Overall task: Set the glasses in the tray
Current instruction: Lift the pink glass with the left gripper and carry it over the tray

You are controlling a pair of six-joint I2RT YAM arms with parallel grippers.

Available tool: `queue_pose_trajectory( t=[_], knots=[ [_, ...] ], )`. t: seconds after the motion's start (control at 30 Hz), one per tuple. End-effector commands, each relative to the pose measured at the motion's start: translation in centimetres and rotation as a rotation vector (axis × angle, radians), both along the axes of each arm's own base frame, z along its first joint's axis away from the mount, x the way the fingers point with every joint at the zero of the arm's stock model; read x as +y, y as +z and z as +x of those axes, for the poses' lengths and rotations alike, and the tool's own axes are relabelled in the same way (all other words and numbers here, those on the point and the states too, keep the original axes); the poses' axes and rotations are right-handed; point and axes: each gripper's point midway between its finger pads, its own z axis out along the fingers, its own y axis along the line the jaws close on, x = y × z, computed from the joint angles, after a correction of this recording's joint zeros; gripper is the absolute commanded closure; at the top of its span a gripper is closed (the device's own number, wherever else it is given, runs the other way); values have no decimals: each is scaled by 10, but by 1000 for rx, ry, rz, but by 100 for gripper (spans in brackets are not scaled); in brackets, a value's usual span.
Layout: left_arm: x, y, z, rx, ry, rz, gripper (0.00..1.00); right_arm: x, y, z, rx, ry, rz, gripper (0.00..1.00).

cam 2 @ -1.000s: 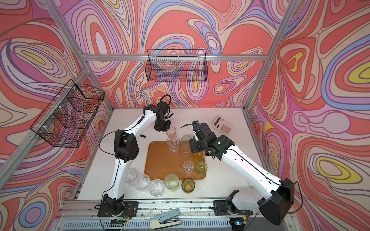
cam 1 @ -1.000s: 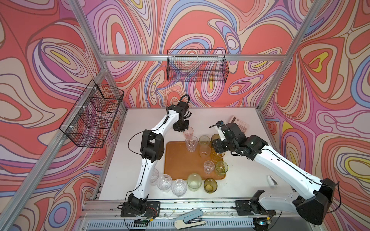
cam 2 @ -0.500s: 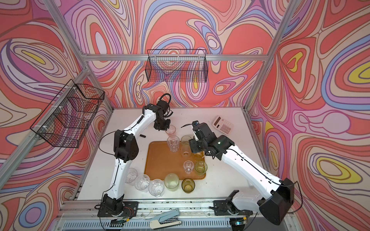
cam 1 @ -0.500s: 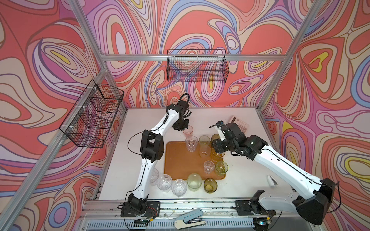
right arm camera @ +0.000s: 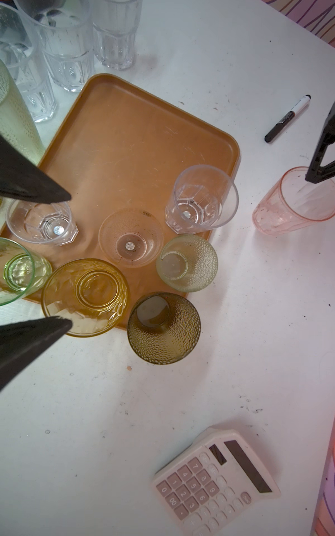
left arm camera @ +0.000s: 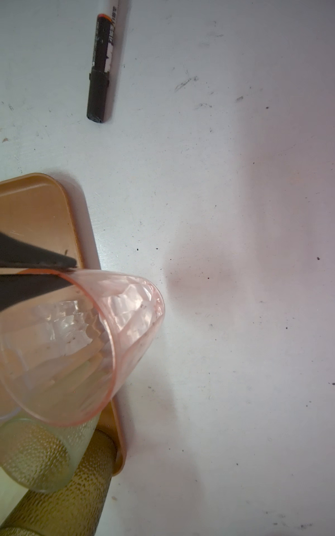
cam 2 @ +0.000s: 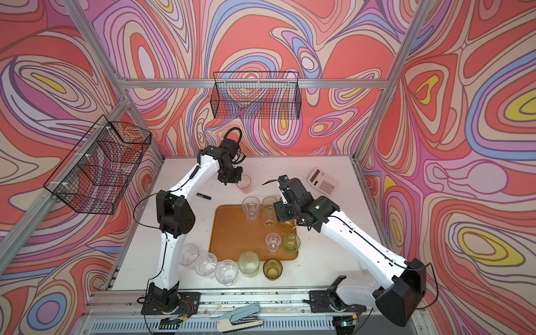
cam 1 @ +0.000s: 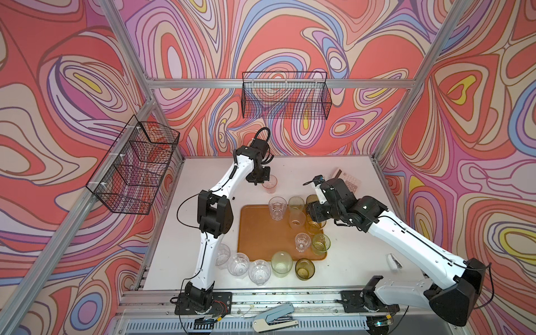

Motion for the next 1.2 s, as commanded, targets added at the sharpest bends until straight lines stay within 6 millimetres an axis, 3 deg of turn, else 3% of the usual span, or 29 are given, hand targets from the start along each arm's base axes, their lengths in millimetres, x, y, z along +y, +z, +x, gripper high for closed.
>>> queue_pose_trajectory(
  t=[0.0, 0.5, 1.17],
  knots=[
    [10, 29, -8, -31, 2, 7, 100, 0, 7, 4, -24, -2, 7, 35],
    [22, 68, -26, -65, -4, 7, 100, -1, 7, 4, -34, -3, 11, 35],
    [40, 83, -74, -20, -38, 29, 100, 2, 10, 3, -37, -5, 47, 35]
  ],
)
